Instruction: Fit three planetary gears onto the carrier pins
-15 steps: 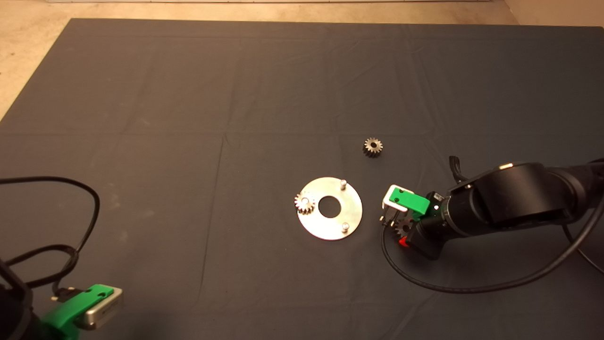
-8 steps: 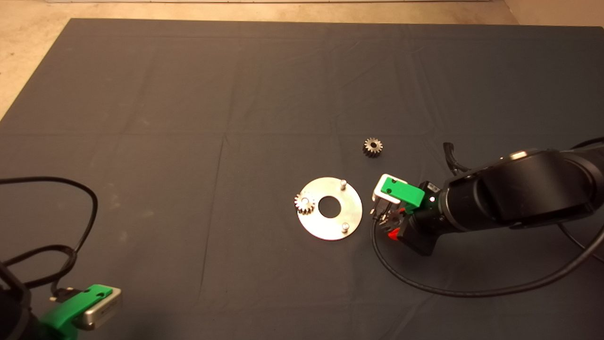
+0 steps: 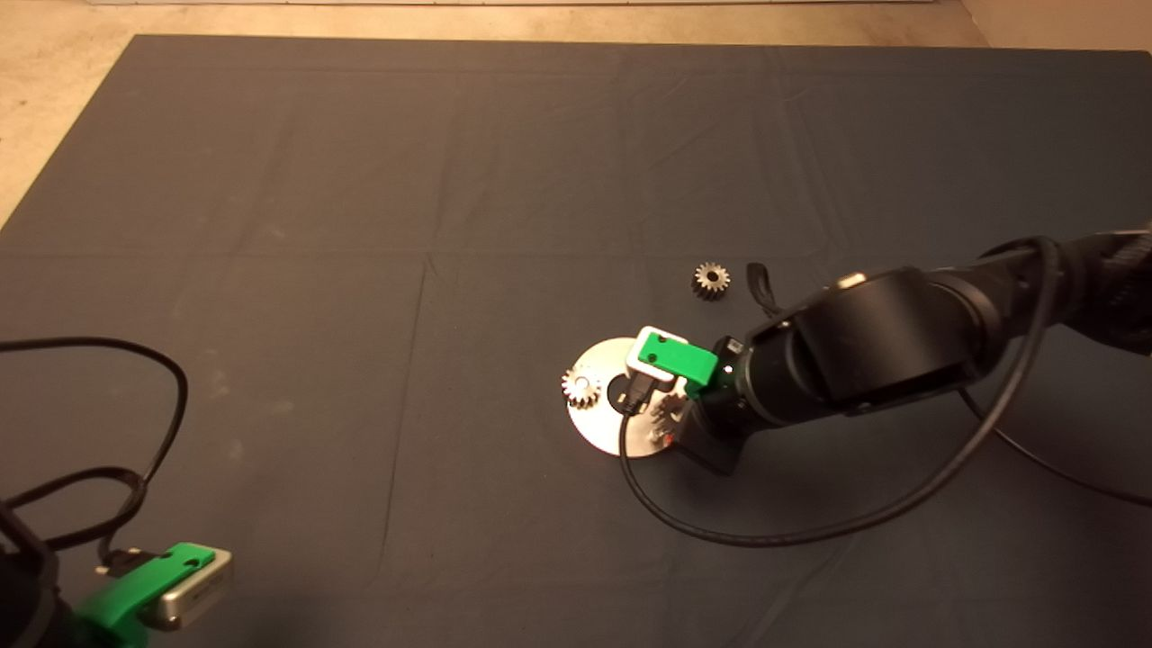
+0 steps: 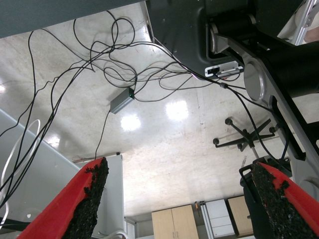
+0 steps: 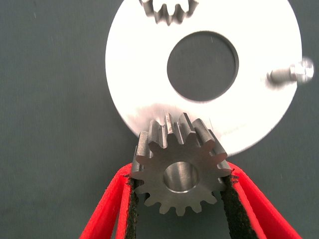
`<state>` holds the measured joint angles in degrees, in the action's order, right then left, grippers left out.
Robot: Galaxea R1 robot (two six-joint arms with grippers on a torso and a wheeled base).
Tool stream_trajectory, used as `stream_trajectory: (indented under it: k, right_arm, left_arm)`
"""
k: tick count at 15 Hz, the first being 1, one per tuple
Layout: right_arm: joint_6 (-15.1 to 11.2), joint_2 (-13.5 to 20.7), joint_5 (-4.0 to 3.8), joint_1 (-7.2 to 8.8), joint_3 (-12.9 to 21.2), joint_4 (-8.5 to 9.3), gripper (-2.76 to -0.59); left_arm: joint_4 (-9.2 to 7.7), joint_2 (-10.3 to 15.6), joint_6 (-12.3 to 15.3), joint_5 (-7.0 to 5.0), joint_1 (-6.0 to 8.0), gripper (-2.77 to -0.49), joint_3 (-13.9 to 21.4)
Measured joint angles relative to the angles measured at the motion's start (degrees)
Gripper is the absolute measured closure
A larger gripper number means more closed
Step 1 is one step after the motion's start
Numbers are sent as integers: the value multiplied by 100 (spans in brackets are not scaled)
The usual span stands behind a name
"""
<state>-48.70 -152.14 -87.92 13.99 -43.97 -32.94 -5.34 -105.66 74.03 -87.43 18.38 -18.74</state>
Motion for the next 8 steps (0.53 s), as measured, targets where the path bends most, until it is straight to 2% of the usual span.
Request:
stream_trajectory:
  k: [4,8]
  right_arm:
    - [28,-201,-21,0,-371,70,-99]
    - [80,-316,1,0,-460,260,-99]
  left_arm:
    - [-2,9,-46,0,0,-204,0]
    - [-2,12,-105,0,0,-204,0]
